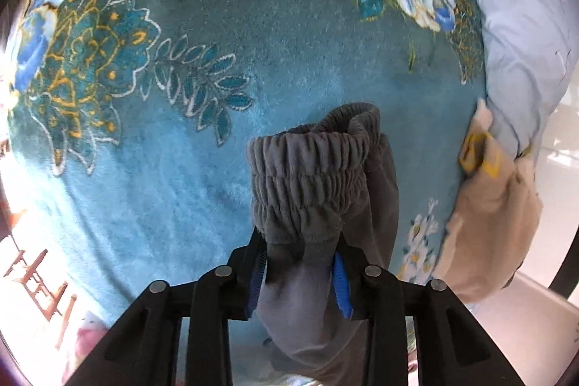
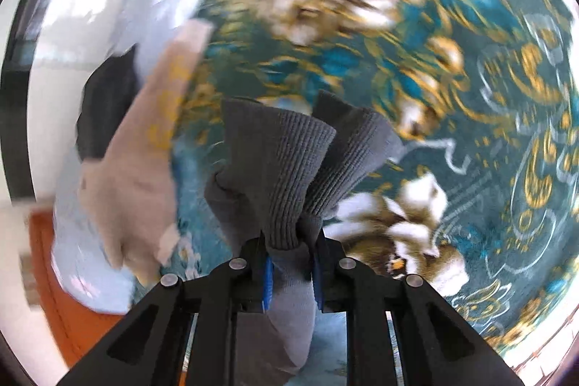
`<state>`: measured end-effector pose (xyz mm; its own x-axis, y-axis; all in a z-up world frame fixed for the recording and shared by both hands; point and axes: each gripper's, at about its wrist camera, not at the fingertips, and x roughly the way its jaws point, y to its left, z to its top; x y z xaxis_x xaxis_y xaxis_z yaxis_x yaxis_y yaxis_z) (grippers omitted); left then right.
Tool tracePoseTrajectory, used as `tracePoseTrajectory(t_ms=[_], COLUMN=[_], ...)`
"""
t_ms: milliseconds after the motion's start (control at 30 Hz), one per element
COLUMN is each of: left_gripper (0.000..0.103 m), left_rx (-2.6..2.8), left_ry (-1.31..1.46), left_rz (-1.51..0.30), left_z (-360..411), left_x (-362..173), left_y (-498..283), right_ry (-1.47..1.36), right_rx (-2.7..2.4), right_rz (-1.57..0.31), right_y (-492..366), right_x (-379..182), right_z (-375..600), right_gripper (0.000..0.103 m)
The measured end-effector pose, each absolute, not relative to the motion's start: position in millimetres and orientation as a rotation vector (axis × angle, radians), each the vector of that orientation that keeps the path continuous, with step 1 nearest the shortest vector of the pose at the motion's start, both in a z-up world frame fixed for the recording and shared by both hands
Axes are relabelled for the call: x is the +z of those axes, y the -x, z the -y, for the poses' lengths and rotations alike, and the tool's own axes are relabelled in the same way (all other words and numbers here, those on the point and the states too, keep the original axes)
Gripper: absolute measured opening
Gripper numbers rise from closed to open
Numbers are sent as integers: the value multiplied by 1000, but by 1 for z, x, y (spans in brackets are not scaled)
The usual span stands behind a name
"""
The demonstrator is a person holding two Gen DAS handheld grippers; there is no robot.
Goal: Fold clothes
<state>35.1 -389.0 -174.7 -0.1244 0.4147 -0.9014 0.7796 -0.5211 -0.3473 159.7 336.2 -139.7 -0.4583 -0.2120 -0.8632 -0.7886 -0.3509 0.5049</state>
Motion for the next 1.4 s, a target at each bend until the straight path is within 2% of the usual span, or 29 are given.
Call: tracePoseTrajectory(t_ms=[100, 200, 333, 567, 667, 800, 900, 1000, 1100, 1233, 1400], left_gripper=[51, 52, 52, 52, 52, 52, 52, 52, 52, 52, 52], left_rx=[-1722, -1724, -1720, -1750, -1767, -1793, -1779, -1749, -1743, -1743, -1719], left_ry=[-1915, -1969, -1937, -1785, -1770, -1788, -1783, -1772, -1747, -1727, -1732], left_rz=[-1239, -1188, -1206, -1388, -1420, -1389, -1387, -1402, -1410, -1412, -1405], left_z=[384, 380, 390, 407, 408, 403, 403, 405, 408, 409, 409], left_x=[-164, -155, -144, -111, -96, -88, -84, -86, -87, -87, -89], left_y=[-40, -50, -65, -81, -91, -94, -105, -114, -121, -131, -143], right_ry=[1371, 1491, 1680, 1913, 2002, 2102, 2172, 2242, 2128, 2032, 2117], right_rx=[2003, 2164, 2363, 2505, 2510, 2522, 2595, 2701, 2767, 2568, 2453], right_rz=[-1320, -1042, -610, -31, 153, 370, 292, 41, -160, -479, -490], right_y=[-136, -116, -99, -83, -84, -96, -106, -109, -94, -52, -15], right_x=[-113, -85, -62, -97, -121, -150, -149, -131, -111, -131, -163], right_z=[-309, -262, -182, -48, -10, 32, 37, 26, -7, -63, -57], right_gripper=[18, 18, 18, 18, 19, 33, 45, 47, 49, 49, 49])
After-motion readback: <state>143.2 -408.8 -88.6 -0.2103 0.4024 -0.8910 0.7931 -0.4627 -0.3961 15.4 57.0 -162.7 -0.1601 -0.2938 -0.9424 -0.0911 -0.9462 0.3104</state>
